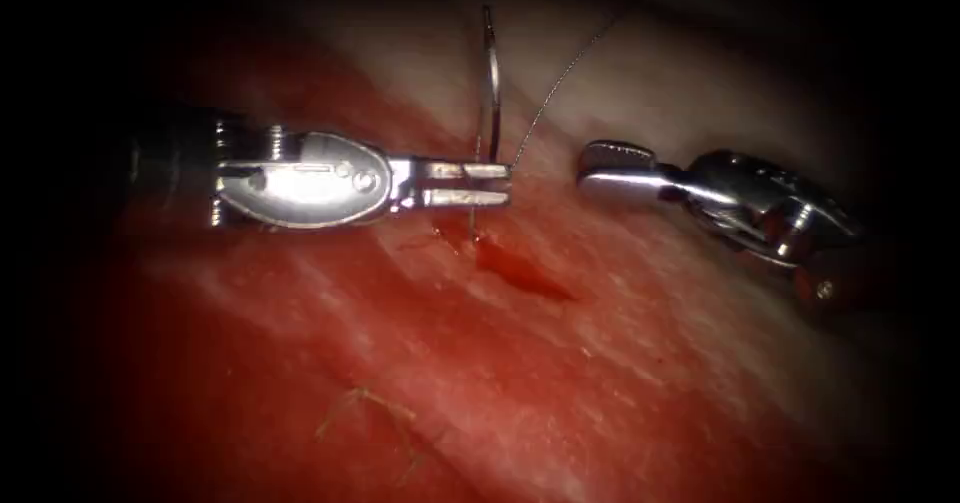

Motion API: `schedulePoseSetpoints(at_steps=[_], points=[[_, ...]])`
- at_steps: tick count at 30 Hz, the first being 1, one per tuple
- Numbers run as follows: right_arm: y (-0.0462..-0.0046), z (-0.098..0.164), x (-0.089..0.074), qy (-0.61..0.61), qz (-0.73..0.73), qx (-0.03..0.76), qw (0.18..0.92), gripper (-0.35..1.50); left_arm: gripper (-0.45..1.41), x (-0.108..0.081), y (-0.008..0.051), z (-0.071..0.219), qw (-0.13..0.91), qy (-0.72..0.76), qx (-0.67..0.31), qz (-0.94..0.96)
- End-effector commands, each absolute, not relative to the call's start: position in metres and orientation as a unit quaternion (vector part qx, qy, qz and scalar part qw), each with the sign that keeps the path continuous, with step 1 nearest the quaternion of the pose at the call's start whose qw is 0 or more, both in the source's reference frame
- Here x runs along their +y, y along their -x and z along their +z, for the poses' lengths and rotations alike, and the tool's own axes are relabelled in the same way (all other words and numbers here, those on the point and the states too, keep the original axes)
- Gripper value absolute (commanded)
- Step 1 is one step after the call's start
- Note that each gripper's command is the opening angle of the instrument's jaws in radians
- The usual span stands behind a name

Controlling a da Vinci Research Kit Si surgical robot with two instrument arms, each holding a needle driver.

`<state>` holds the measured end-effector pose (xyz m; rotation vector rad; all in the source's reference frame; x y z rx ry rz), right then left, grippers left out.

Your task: Wound Closure

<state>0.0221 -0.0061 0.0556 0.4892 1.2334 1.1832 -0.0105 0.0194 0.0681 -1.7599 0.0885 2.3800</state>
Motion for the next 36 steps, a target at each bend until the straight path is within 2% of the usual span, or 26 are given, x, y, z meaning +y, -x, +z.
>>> schedulePoseSetpoints(at_steps=[1,7,11,17,27,36], points=[[-0.0227,0.0559,-0.0064,-0.218,0.518,0.536,0.63,0.51,-0.45,0.0188,0.0112,0.0691,0.087,0.589,0.035,0.802],[-0.0232,0.0559,-0.0059,-0.226,0.518,0.531,0.631,0.61,-0.45,0.0164,0.0125,0.0711,0.057,0.567,0.083,0.818],[-0.0242,0.056,-0.0057,-0.229,0.518,0.52,0.639,0.83,-0.45,0.0156,0.0135,0.0717,0.047,0.559,0.099,0.822],[-0.0261,0.0562,-0.0053,-0.242,0.512,0.507,0.649,0.96,-0.45,0.0154,0.0142,0.072,0.029,0.551,0.118,0.826],[-0.0269,0.0567,-0.0049,-0.253,0.515,0.495,0.652,0.88,-0.45,0.0153,0.0142,0.0721,-0.001,0.539,0.144,0.83],[-0.0271,0.0577,-0.0041,-0.253,0.516,0.49,0.655,0.88,-0.45,0.0152,0.0142,0.0721,-0.007,0.54,0.146,0.829]])
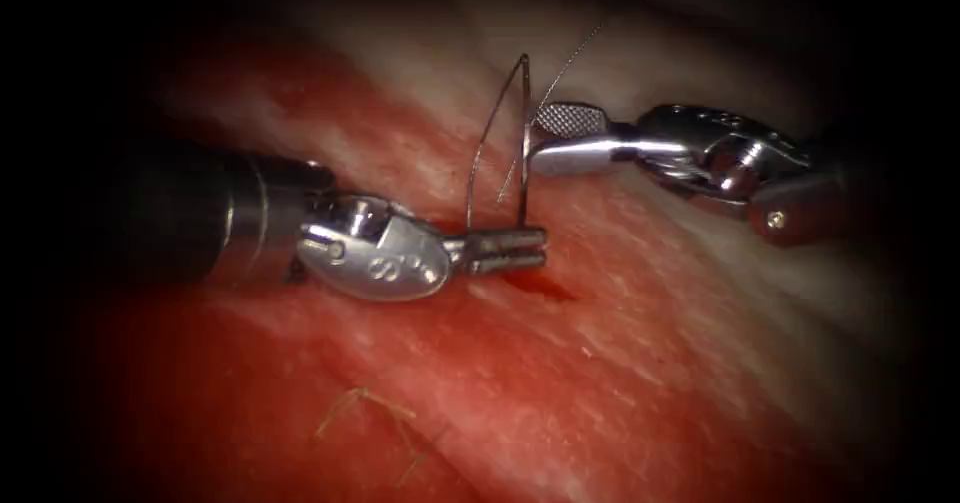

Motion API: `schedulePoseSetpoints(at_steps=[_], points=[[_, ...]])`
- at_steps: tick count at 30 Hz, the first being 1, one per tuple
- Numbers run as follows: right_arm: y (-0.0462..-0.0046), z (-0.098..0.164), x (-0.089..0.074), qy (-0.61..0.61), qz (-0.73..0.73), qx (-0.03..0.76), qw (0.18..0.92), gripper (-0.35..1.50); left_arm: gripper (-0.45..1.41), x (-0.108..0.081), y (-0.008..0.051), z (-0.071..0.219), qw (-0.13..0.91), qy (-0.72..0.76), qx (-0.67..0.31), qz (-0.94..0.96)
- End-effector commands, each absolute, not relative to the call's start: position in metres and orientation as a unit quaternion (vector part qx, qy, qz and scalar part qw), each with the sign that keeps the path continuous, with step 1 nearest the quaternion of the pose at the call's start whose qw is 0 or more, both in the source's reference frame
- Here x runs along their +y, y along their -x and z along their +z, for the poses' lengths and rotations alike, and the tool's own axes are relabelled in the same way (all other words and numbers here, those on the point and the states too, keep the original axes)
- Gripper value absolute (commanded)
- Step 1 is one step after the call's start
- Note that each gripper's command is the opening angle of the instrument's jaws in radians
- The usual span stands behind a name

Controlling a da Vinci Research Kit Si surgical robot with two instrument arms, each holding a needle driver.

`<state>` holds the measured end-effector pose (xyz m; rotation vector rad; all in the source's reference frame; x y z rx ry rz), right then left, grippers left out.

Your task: Wound Closure

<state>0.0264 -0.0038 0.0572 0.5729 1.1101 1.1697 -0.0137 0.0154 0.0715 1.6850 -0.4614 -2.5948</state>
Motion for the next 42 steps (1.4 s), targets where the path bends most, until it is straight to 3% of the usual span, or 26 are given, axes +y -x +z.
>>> schedulePoseSetpoints(at_steps=[1,11,20,23,29,32,33,34,37,38,42], points=[[-0.0272,0.0579,-0.0041,-0.253,0.516,0.489,0.656,0.88,-0.45,0.0152,0.0142,0.0721,0.007,-0.54,-0.146,-0.829],[-0.0291,0.0587,-0.0041,-0.26,0.514,0.483,0.659,0.84,-0.45,0.015,0.0144,0.0719,0.014,-0.544,-0.147,-0.826],[-0.0292,0.0587,-0.0041,-0.259,0.514,0.484,0.659,0.61,-0.45,0.0149,0.0147,0.072,0.016,-0.546,-0.146,-0.825],[-0.0293,0.0586,-0.0042,-0.261,0.516,0.482,0.658,0.47,-0.45,0.0148,0.0147,0.072,0.018,-0.546,-0.148,-0.825],[-0.0292,0.0587,-0.0046,-0.271,0.519,0.479,0.654,-0.35,-0.45,0.0148,0.0146,0.072,0.018,-0.546,-0.148,-0.825],[-0.029,0.0587,-0.0046,-0.275,0.517,0.479,0.654,-0.35,-0.45,0.0148,0.0146,0.072,0.019,-0.546,-0.147,-0.825],[-0.0287,0.0587,-0.0045,-0.276,0.516,0.477,0.655,-0.35,-0.05,0.0149,0.0147,0.072,0.01,-0.549,-0.134,-0.825],[-0.0286,0.0587,-0.0044,-0.276,0.516,0.478,0.655,-0.35,0.49,0.015,0.0147,0.0719,-0.016,-0.551,-0.109,-0.827],[-0.028,0.0591,-0.0041,-0.275,0.516,0.483,0.652,-0.35,1.14,0.0161,0.0146,0.0709,-0.243,-0.562,0.105,-0.784],[-0.0279,0.0591,-0.004,-0.275,0.516,0.484,0.651,-0.35,1.23,0.0164,0.0143,0.0705,-0.268,-0.56,0.13,-0.773],[-0.0276,0.0592,-0.0039,-0.269,0.519,0.489,0.647,-0.35,1.23,0.017,0.0129,0.069,-0.273,-0.576,0.189,-0.747]])
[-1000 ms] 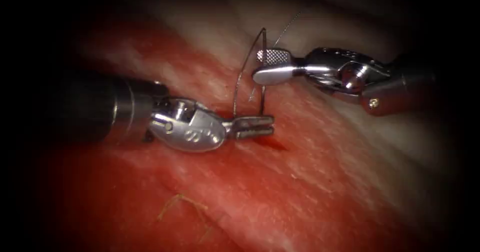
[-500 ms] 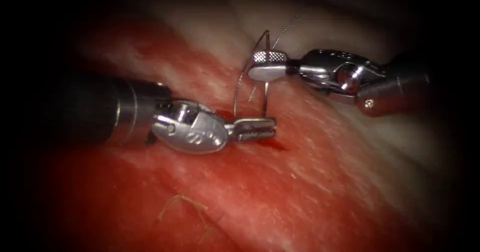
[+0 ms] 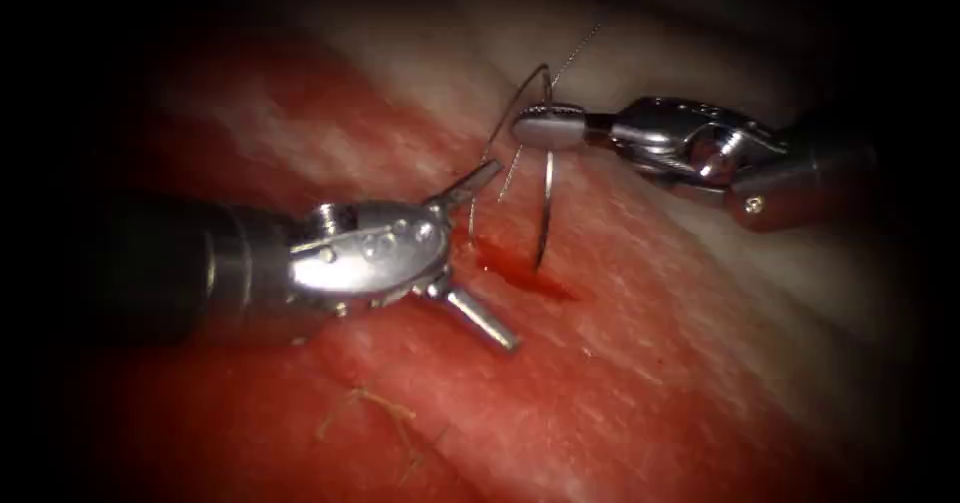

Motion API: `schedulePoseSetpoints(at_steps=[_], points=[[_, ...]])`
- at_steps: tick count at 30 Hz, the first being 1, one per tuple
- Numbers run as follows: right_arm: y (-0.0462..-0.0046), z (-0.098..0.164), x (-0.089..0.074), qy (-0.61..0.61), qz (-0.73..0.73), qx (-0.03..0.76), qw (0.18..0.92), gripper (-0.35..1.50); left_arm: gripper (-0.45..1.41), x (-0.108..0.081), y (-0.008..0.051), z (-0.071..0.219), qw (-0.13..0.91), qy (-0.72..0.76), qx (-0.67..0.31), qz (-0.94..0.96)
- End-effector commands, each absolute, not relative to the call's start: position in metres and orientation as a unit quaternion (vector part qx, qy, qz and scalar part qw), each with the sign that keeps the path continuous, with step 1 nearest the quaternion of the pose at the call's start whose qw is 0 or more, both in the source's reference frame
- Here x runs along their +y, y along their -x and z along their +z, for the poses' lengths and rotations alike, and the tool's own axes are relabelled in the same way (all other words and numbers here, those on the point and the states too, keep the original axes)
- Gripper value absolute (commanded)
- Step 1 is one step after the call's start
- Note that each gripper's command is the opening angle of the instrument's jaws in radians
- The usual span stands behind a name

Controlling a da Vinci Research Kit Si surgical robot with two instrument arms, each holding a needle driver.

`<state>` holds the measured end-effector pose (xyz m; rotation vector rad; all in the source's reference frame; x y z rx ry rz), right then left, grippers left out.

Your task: Wound Closure

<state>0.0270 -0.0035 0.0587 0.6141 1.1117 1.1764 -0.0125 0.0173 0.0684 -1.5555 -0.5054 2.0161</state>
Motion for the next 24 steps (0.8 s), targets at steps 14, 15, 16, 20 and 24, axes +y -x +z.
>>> schedulePoseSetpoints(at_steps=[14,15,16,20,24], points=[[-0.0276,0.0584,-0.004,-0.199,0.505,0.527,0.653,-0.35,-0.45,0.018,0.0045,0.0694,0.289,0.515,-0.29,0.753],[-0.0276,0.0583,-0.0041,-0.193,0.5,0.532,0.655,-0.35,-0.45,0.0181,0.0043,0.0699,0.286,0.505,-0.291,0.76],[-0.0277,0.0582,-0.0042,-0.187,0.495,0.537,0.657,-0.35,-0.45,0.0181,0.0043,0.0706,0.279,0.492,-0.296,0.77],[-0.0279,0.0578,-0.0045,-0.156,0.471,0.557,0.666,-0.35,-0.45,0.018,0.0048,0.0727,0.256,0.445,-0.308,0.801],[-0.0283,0.0577,-0.0046,-0.126,0.451,0.566,0.679,-0.35,-0.45,0.0183,0.0061,0.0746,0.245,0.416,-0.312,0.818]])
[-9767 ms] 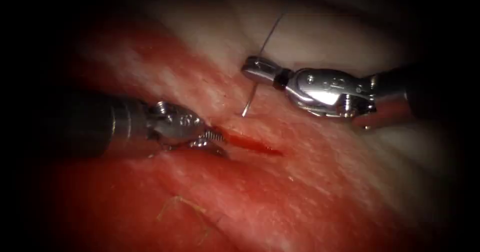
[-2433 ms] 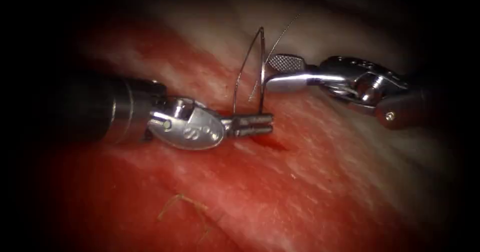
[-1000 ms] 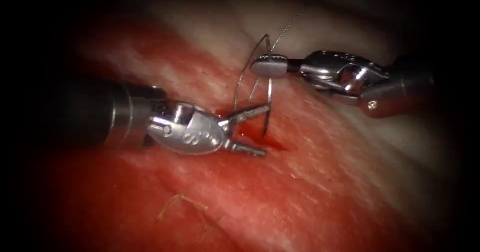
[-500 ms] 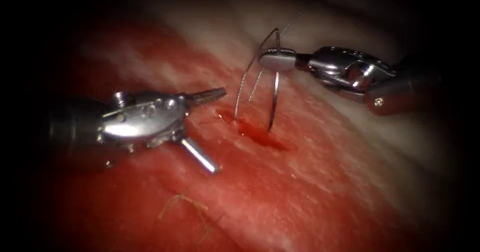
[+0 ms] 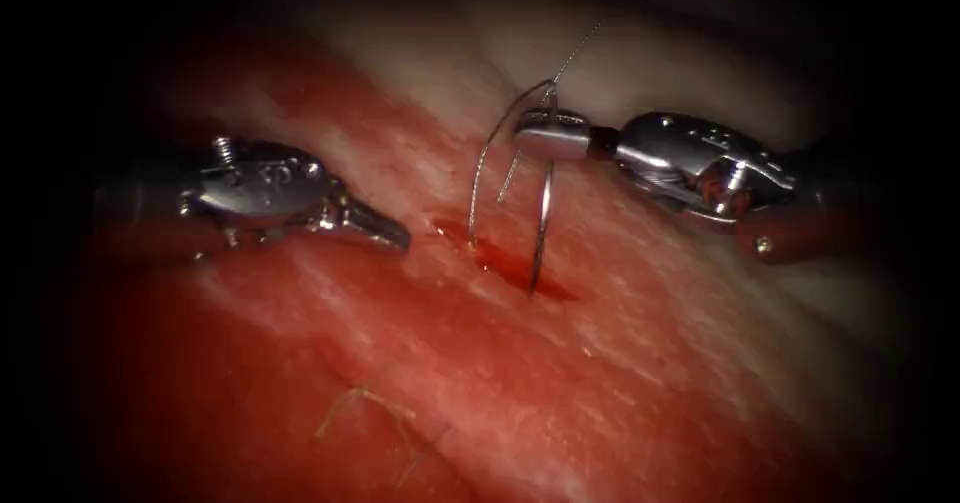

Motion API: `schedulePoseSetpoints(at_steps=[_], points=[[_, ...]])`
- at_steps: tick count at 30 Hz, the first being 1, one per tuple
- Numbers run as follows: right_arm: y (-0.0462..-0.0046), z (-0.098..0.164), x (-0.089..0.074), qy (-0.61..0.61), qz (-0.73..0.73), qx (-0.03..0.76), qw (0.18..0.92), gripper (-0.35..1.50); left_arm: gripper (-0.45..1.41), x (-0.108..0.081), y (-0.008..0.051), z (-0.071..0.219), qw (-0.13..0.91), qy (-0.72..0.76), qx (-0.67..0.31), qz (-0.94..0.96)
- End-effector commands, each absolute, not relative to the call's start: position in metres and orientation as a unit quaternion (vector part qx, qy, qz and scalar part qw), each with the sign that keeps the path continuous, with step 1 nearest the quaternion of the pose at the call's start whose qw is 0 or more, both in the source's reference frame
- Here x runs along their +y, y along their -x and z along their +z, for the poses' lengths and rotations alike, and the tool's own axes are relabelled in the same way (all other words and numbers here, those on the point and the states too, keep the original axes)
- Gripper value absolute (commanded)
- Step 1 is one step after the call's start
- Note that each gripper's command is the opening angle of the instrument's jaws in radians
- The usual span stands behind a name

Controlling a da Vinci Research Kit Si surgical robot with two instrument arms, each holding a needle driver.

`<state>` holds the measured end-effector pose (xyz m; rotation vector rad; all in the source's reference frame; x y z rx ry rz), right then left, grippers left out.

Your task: Wound Closure

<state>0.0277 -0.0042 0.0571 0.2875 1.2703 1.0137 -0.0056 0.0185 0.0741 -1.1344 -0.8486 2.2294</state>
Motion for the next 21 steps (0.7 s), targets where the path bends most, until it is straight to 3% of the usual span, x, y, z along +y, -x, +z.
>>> schedulePoseSetpoints(at_steps=[1,21], points=[[-0.0284,0.0577,-0.0046,-0.118,0.447,0.566,0.682,-0.35,-0.45,0.0183,0.0065,0.075,0.243,0.41,-0.312,0.822],[-0.0294,0.0572,-0.005,-0.017,0.387,0.58,0.717,-0.35,-0.45,0.0201,0.0102,0.0788,0.199,0.341,-0.315,0.863]])
